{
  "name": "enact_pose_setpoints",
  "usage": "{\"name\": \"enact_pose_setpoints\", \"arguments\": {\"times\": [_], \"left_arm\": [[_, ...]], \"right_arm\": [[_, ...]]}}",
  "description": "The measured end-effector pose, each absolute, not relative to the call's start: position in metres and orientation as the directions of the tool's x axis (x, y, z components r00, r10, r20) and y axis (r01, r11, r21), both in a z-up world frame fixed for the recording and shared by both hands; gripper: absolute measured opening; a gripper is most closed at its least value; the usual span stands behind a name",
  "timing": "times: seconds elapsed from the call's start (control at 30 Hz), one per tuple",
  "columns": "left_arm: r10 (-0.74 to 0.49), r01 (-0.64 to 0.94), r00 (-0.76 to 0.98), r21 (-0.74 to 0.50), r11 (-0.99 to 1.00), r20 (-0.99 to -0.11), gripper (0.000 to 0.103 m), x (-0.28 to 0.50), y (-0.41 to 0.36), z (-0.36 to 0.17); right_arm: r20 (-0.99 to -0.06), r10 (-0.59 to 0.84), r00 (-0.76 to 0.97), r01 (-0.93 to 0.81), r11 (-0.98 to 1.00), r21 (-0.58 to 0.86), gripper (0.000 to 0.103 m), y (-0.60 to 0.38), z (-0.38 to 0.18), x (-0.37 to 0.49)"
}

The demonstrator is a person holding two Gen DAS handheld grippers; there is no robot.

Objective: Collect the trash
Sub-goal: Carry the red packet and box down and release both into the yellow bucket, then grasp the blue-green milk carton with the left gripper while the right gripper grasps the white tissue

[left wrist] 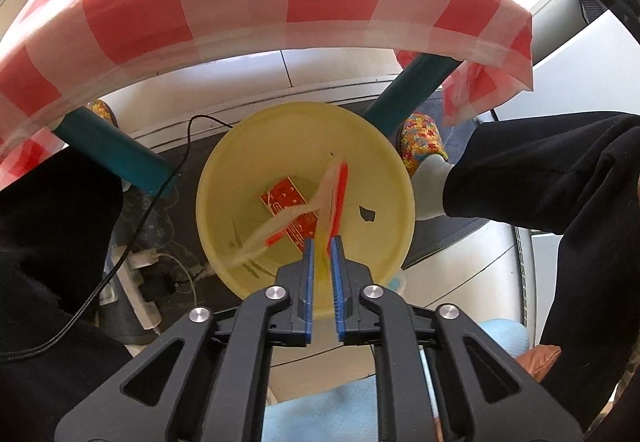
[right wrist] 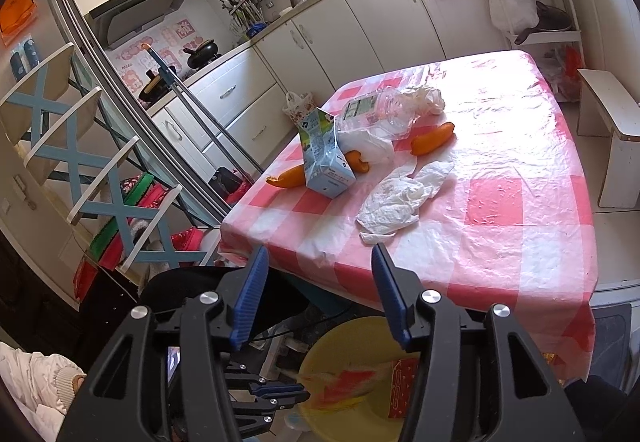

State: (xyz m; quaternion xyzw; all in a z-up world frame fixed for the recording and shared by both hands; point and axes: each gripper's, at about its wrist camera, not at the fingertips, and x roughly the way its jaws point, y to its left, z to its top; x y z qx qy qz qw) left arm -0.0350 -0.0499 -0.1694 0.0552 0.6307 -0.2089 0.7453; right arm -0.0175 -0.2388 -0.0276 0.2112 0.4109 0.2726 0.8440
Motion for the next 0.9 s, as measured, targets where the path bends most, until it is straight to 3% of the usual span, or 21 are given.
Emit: {"name": "enact_pose_setpoints", "arguments": {"times": [0.3,0.53,0.9], "left_arm": [[-0.291,0.349,0.193,-0.212,0.913,-0.937,0.033,-0.031,-0.039,-0.150],[-0.338,0.286,0.306,-0.253,0.924,-0.890,0.042,-0.021,-0.019,-0.126],[-0.353,0.190,0.440,-0.298,0.935,-0.826,0.046,0.013,0.014,-0.091]], "right_arm": [[-0.600,0.609,0.519,-0.257,0.780,0.570,0.053,-0.242,-0.032,-0.015],[-0.653,0.560,0.509,-0.204,0.816,0.541,0.053,-0.246,-0.042,-0.011],[-0.695,0.523,0.494,-0.138,0.836,0.531,0.053,-0.248,-0.056,-0.001]]}}
